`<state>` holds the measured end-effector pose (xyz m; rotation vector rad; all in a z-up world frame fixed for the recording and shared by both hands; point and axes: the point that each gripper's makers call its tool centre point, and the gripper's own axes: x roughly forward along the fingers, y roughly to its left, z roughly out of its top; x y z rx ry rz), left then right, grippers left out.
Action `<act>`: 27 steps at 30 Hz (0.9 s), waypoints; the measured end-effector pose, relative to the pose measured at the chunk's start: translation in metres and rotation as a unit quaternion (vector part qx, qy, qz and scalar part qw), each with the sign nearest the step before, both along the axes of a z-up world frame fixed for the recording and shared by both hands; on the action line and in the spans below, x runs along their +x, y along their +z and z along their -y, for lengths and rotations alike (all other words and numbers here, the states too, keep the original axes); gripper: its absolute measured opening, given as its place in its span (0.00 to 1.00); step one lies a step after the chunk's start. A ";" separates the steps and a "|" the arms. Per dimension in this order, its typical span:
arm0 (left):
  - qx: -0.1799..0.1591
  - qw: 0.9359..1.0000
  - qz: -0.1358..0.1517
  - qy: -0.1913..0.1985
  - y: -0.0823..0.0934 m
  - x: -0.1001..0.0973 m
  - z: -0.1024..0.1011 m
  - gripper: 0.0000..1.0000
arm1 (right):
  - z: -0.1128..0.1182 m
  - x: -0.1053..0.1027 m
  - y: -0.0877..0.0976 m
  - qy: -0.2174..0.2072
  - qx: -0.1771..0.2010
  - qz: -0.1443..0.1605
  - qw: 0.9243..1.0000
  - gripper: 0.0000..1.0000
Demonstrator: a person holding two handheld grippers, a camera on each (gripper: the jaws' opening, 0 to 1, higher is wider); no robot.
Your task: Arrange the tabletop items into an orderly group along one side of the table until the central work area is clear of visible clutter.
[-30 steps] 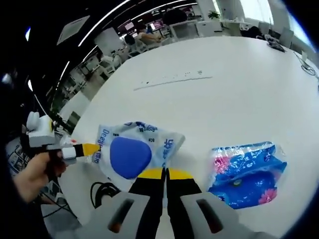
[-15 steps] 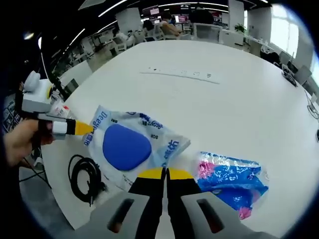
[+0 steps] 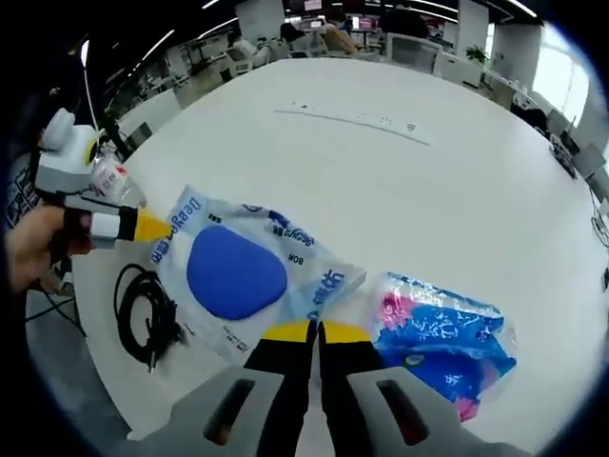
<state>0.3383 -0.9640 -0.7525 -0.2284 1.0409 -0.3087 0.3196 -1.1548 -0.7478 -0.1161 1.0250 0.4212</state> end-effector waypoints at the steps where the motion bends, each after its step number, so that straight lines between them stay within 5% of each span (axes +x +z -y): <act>1: 0.000 1.000 0.000 0.000 0.000 0.000 0.000 0.01 | 0.001 0.000 -0.001 0.003 -0.003 0.001 1.000 0.00; 18: -0.013 1.000 0.001 0.019 -0.001 0.004 -0.002 0.04 | 0.001 0.000 -0.002 0.022 -0.026 0.011 0.999 0.04; 27: -0.014 1.000 0.014 0.024 0.005 0.002 -0.003 0.32 | -0.006 0.005 0.010 0.033 -0.022 0.039 0.998 0.18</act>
